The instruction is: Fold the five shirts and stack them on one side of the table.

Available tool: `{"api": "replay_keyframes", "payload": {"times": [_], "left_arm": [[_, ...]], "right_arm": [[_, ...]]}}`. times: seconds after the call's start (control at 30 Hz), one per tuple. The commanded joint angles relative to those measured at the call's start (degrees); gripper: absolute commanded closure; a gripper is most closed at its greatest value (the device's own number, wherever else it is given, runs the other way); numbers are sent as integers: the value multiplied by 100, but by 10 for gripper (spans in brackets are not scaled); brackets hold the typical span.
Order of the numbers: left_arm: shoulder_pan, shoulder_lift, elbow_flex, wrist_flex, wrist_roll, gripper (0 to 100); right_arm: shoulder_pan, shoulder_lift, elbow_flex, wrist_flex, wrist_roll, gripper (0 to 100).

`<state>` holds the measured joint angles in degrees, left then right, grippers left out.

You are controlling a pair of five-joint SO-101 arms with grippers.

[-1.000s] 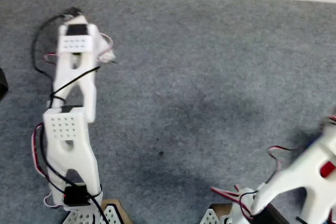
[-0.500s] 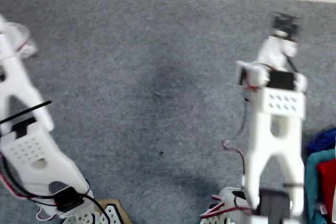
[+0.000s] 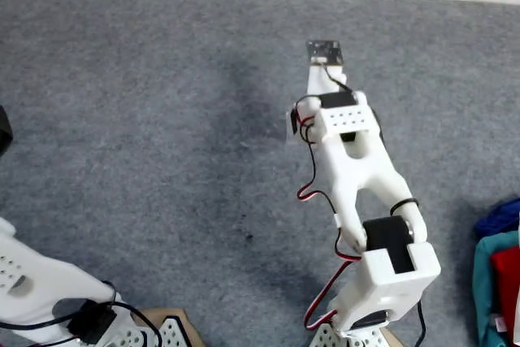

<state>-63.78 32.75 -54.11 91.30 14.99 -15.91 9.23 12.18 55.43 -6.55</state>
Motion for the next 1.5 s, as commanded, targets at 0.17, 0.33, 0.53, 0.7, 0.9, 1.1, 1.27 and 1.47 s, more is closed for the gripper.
{"api": "replay_keyframes", "payload": {"times": [0.17,0.33,0.53,0.7,0.9,1.1,1.27,1.47], "left_arm": [[207,1279,-48,-1503,-35,748],[171,1481,-48,-2163,-35,777],[224,1727,-40,-2857,-35,776],[382,2176,-40,-3253,-35,779],[734,2299,-48,-3191,-35,824],[1613,2264,-813,-2382,-35,983],[2695,2255,-2009,-1029,-35,995],[4259,2281,-3925,580,-35,994]], "right_arm": [[-259,-154,470,-523,299,985],[-277,-163,488,-567,299,985],[-277,-163,488,-558,299,985],[-277,-163,488,-558,299,985],[-277,-145,514,-549,299,985],[-321,-163,646,-567,290,985],[-338,-145,646,-549,264,985],[-321,-145,646,-567,273,985]]}}
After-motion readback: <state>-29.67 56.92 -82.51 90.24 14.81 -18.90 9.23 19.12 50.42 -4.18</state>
